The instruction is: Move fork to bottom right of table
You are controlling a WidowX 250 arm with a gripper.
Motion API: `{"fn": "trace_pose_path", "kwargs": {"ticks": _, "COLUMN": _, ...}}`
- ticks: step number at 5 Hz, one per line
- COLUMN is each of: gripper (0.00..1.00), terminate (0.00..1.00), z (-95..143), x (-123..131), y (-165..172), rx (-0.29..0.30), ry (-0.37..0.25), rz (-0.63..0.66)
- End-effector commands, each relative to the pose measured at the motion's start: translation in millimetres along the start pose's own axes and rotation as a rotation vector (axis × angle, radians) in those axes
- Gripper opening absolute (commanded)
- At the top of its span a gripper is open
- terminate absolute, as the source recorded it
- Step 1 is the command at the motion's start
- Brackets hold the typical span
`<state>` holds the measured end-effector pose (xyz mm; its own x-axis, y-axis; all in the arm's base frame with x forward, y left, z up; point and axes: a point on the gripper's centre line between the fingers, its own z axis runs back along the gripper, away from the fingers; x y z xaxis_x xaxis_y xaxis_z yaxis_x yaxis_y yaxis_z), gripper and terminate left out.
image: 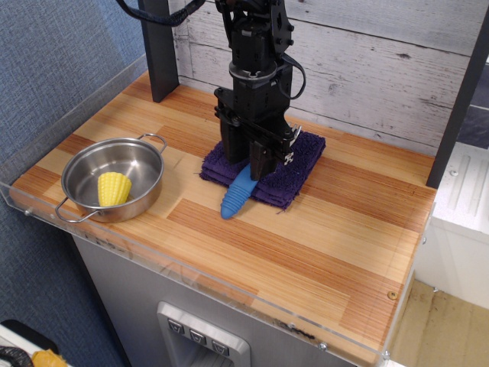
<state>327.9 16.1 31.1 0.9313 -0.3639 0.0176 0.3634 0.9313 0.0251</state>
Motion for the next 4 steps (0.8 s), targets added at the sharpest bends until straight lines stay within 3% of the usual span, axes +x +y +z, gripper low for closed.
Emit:
{"fn": "trace_pose_path", "kwargs": {"ticks": 1, "gripper": 1.0, "terminate": 0.0, "z": -17, "x": 4, "y": 3, "rx": 0.012, "ry": 0.013, "rz": -0.008}}
{"fn": "trace_pose_path", "kwargs": {"ticks": 2, "gripper": 0.0, "terminate": 0.0, "z": -19, "x": 5, "y": 4, "rx": 0.036, "ry": 0.006, "rz": -0.02}}
{"fn": "trace_pose_path", "kwargs": {"ticks": 4, "gripper": 0.0, "terminate": 0.0, "z": 9, "x": 6, "y": 4, "rx": 0.03, "ry": -0.042, "rz": -0.015}}
